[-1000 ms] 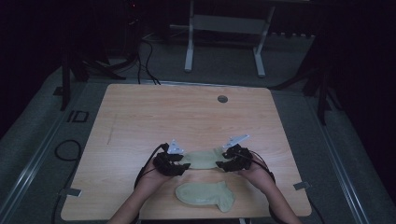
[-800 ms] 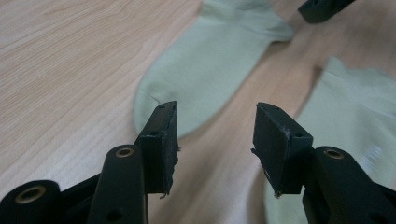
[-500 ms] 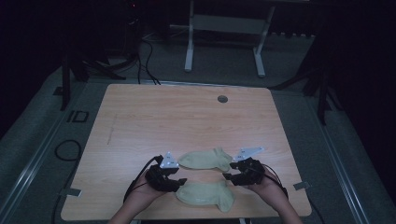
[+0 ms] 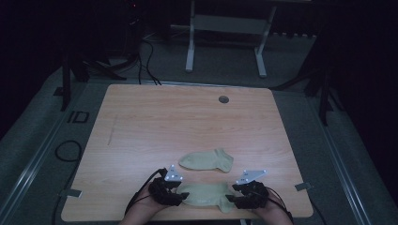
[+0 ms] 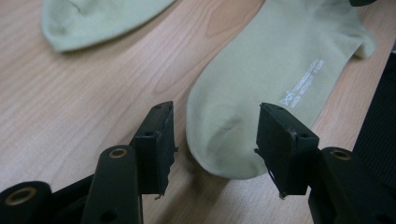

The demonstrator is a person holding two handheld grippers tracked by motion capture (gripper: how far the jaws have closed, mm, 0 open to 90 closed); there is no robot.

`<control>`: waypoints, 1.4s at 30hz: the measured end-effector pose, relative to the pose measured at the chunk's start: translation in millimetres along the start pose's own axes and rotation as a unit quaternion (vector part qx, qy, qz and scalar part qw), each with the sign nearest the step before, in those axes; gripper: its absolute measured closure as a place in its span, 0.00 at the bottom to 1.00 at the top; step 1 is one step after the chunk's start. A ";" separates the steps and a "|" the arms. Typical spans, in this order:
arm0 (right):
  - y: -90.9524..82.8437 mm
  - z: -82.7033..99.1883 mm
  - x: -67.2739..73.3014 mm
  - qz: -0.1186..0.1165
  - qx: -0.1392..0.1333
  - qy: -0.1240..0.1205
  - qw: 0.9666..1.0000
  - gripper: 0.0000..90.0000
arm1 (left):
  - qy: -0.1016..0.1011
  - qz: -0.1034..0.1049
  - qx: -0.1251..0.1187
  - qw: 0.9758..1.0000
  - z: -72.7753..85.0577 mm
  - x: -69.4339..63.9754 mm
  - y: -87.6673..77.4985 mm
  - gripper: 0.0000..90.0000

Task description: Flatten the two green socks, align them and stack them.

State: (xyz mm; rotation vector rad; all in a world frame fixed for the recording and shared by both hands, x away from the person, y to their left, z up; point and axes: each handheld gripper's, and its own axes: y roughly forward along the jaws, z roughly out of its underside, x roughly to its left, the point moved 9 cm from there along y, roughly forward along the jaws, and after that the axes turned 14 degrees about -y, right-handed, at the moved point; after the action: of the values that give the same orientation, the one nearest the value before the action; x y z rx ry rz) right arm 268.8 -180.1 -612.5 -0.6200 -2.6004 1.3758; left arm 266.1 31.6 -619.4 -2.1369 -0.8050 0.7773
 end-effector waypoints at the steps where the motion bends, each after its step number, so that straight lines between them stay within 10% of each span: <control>1: 1.4 2.2 0.9 -0.001 0.004 -0.001 1.000 0.60 | -0.002 0.000 0.002 1.000 1.1 0.9 0.7 0.52; 11: 7.0 7.5 6.2 0.012 0.023 -0.031 0.999 0.76 | 0.014 -0.012 0.009 1.000 7.6 2.1 3.4 0.67; 18: 7.9 4.9 6.9 0.017 0.023 -0.036 0.999 0.94 | -0.001 -0.016 -0.009 1.000 6.6 4.8 1.1 0.97; 33: -24.0 -29.4 -9.6 0.028 -0.025 -0.032 0.999 0.94 | -0.029 0.002 -0.060 0.998 -20.3 8.8 -26.7 0.98; 42: -33.2 -48.4 -40.2 0.042 -0.025 -0.032 0.998 0.94 | -0.023 -0.028 -0.087 0.996 -57.7 15.6 -39.5 0.98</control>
State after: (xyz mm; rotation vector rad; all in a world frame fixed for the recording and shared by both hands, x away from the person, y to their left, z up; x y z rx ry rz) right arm 310.3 -176.5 -554.8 -0.7119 -2.6943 1.3809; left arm 305.6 41.5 -560.4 -2.2456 -0.9842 0.7549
